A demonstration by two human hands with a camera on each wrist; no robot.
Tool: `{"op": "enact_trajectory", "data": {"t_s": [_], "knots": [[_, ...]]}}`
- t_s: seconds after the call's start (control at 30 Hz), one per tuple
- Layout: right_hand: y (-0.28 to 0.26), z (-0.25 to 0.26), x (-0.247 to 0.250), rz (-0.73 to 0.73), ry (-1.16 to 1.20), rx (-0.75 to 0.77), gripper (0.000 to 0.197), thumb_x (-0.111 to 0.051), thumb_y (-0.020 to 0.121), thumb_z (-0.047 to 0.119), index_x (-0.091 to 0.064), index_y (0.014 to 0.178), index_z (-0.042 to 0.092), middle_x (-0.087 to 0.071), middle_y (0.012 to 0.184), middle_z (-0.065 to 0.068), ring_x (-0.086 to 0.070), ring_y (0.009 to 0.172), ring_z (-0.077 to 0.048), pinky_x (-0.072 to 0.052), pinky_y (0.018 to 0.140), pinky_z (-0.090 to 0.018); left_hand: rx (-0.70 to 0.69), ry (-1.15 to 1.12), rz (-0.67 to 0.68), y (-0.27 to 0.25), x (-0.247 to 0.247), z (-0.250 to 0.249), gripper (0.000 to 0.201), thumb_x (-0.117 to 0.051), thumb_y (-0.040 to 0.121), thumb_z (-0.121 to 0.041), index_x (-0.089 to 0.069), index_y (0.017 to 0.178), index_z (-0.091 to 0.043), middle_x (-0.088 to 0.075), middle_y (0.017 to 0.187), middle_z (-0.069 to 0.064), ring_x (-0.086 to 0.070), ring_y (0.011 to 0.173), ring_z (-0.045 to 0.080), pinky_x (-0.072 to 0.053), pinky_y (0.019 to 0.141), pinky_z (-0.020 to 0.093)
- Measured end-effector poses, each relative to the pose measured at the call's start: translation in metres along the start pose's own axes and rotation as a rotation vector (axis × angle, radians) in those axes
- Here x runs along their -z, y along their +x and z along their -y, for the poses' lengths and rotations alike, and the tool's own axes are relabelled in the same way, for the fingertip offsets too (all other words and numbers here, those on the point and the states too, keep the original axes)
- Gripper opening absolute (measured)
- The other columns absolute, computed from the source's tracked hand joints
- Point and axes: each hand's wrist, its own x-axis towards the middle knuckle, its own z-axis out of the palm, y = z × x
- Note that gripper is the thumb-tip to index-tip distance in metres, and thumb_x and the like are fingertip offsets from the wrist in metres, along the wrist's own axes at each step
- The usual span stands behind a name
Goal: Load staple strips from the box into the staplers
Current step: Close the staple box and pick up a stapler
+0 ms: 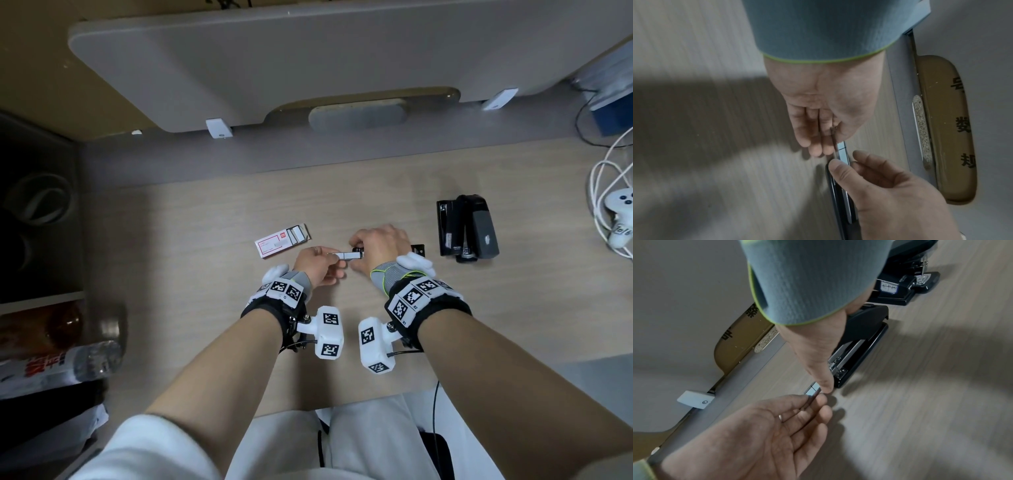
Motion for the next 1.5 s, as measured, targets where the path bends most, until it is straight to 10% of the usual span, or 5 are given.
{"op": "enact_trajectory", "data": {"t_s": [0.27,0.57,0.87,1.17,1.5], "knots": [[-0.012,-0.013,0.003,0.008,0.089,-0.039,0.047,-0.073,0.071,0.035,-0.062,0.116,0.037,-0.068,0.113,0.010,-0.051,0.114,-0.022,-0.038,0.094,-0.033,-0.048,0.134,-0.088,0.005,-0.008,-0.002,0.029,-0.081,0.075,-0.025,-0.059,0.090,-0.014,-0.069,0.071,0.006,-0.063,0.051,0.012,-0.050,0.051,0.022],[-0.029,-0.032,-0.001,-0.057,0.153,-0.102,0.062,-0.072,0.069,0.038,-0.053,0.128,0.037,-0.062,0.123,0.006,-0.046,0.122,-0.022,-0.031,0.107,-0.031,-0.018,0.180,-0.107,0.004,-0.022,-0.006,0.007,-0.066,0.088,-0.008,-0.060,0.092,-0.008,-0.066,0.071,0.008,-0.062,0.051,0.017,-0.053,0.051,0.024],[-0.042,-0.039,-0.002,0.020,0.457,-0.404,0.107,-0.077,0.071,0.038,-0.012,0.154,0.023,-0.006,0.163,-0.011,-0.005,0.151,-0.028,-0.014,0.122,-0.040,0.055,0.088,-0.276,-0.020,-0.013,-0.014,0.019,-0.054,0.089,-0.005,-0.060,0.072,-0.002,-0.053,0.060,0.013,-0.047,0.047,0.021,-0.041,0.049,0.025],[-0.042,-0.047,0.018,-0.025,0.690,-0.569,0.053,-0.043,0.095,0.034,-0.043,0.140,0.005,-0.045,0.147,-0.017,-0.044,0.133,-0.035,-0.034,0.108,-0.041,0.092,-0.080,-0.361,-0.039,-0.012,-0.021,0.021,-0.053,0.088,0.005,-0.056,0.068,0.001,-0.052,0.062,0.011,-0.046,0.045,0.019,-0.041,0.044,0.019],[-0.040,-0.072,0.025,0.057,0.708,-0.557,0.057,-0.032,0.097,0.050,-0.058,0.125,0.007,-0.056,0.133,-0.018,-0.054,0.115,-0.035,-0.034,0.081,-0.034,0.075,-0.030,-0.415,-0.033,-0.039,-0.015,0.013,-0.063,0.083,-0.005,-0.072,0.079,0.004,-0.073,0.063,0.008,-0.052,0.045,0.017,-0.046,0.050,0.023]]}}
